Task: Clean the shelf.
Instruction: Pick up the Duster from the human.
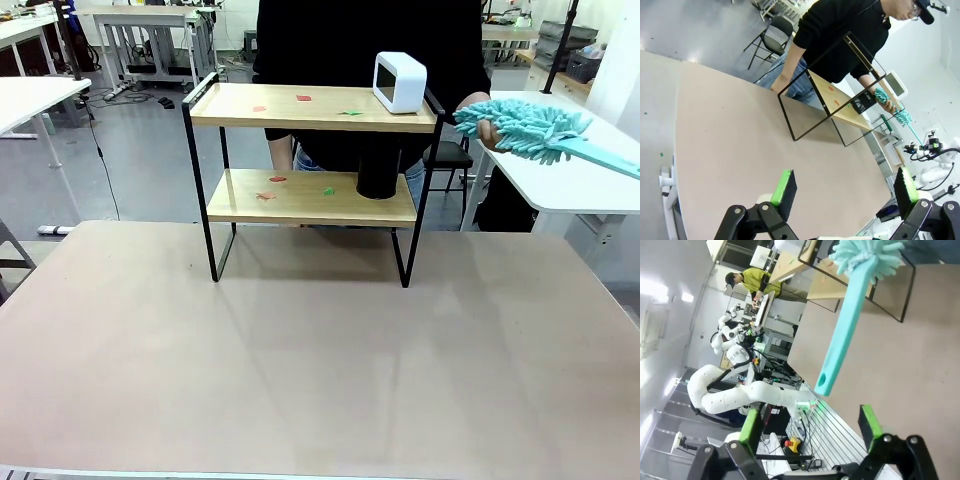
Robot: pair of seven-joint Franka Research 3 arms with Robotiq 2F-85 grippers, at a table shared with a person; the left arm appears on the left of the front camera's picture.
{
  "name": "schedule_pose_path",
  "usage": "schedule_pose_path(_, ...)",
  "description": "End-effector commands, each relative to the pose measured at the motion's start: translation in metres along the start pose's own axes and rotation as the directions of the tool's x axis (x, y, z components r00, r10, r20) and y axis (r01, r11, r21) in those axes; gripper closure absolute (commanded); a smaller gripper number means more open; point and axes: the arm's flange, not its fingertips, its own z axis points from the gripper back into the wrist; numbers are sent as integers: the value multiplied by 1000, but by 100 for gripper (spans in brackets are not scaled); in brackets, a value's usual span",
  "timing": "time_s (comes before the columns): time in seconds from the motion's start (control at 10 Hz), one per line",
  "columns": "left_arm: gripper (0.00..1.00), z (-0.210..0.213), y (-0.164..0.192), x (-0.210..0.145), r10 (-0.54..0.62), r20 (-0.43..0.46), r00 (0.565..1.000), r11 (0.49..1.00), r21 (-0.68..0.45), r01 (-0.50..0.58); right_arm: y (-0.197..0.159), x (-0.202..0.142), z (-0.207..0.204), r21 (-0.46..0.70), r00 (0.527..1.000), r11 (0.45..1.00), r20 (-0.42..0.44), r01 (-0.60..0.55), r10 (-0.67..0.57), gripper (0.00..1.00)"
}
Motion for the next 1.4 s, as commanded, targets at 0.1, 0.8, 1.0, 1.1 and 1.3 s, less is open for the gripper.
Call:
schedule_pose_path(0.1,0,-1,0,1,-23,24,999,1000,-16,23,-18,50,-27,90,997,993,-5,81,-81,0)
schedule_pose_path(0.8,0,-1,0,1,-23,24,999,1000,-16,23,-48,92,-84,127,947,941,22,314,-320,0)
schedule_pose_path(1.0,0,-1,0,1,-23,24,999,1000,-16,23,-45,93,-91,113,939,933,-11,342,-343,0)
schedule_pose_path(1.1,0,-1,0,1,-23,24,999,1000,-16,23,-45,93,-95,91,932,927,-26,363,-362,0)
schedule_pose_path(1.3,0,-1,0,1,-23,24,999,1000,-16,23,-45,93,-97,91,931,927,-21,364,-364,0)
